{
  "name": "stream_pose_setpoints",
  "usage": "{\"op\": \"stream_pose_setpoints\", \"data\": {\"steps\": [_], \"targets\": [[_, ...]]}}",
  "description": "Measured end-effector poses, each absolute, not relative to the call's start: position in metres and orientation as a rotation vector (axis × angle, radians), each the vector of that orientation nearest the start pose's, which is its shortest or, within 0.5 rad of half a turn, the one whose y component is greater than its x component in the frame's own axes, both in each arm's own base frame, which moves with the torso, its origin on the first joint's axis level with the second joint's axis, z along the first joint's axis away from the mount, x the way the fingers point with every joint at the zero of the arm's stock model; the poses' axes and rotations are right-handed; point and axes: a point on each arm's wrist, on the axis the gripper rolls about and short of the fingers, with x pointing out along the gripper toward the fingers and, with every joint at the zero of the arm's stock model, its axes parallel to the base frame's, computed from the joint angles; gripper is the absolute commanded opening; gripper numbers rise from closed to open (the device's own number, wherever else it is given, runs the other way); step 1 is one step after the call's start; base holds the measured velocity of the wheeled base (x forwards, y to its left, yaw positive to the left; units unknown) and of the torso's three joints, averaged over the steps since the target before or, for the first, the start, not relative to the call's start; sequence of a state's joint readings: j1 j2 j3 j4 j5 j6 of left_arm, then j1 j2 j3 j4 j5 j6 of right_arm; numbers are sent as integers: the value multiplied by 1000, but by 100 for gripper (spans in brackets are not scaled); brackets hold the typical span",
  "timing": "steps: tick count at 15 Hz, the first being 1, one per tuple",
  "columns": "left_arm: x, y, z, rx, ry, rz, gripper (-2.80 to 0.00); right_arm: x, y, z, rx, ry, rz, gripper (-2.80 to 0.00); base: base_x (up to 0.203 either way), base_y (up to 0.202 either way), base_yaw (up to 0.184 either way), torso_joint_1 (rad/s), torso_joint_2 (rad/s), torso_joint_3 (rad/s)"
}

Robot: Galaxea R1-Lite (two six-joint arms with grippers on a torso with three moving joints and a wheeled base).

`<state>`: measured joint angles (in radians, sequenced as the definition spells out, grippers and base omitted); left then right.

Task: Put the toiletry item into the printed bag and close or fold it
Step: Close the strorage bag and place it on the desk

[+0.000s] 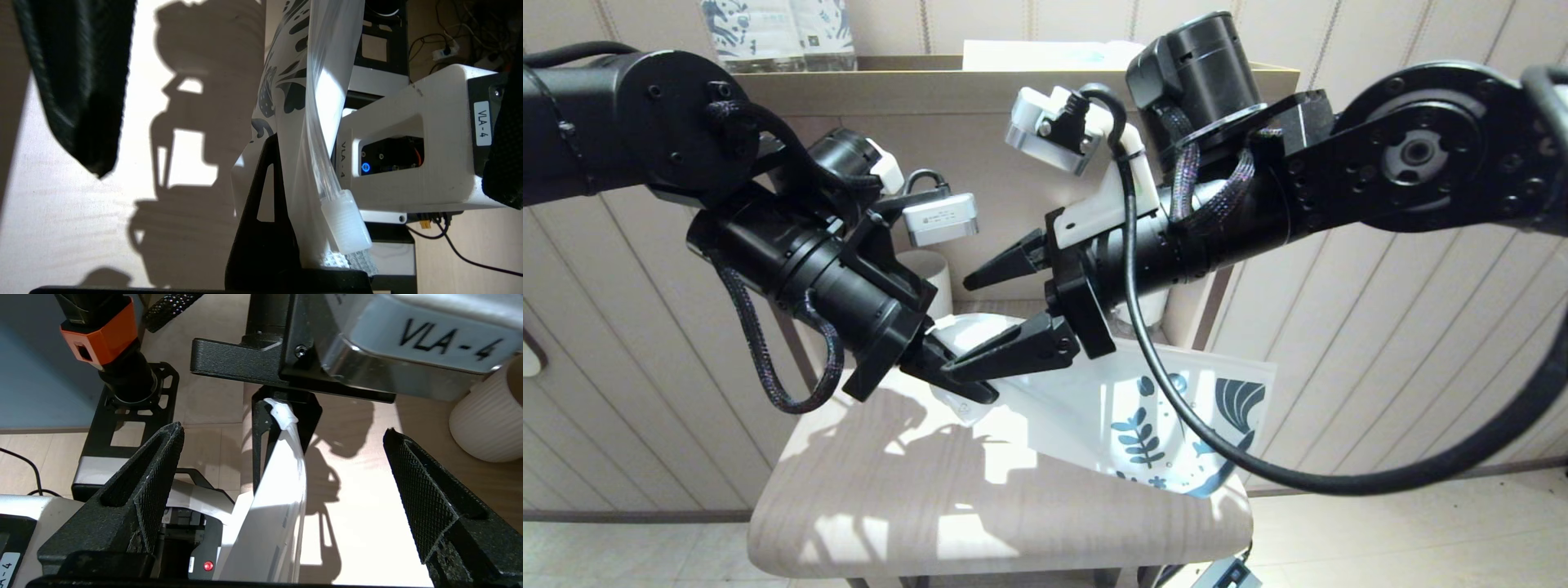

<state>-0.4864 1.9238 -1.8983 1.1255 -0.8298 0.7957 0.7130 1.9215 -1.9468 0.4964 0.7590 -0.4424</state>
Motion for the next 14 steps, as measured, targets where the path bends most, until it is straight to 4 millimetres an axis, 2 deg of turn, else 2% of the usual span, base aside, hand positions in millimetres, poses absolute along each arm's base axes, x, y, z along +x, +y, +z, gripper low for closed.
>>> {"op": "stream_pose_setpoints", "data": {"steps": [14], "targets": [[275, -165, 269, 360, 650, -1572, -280, 274, 257, 310, -319, 165, 1553, 0, 0, 0, 0, 0, 0, 0]]}}
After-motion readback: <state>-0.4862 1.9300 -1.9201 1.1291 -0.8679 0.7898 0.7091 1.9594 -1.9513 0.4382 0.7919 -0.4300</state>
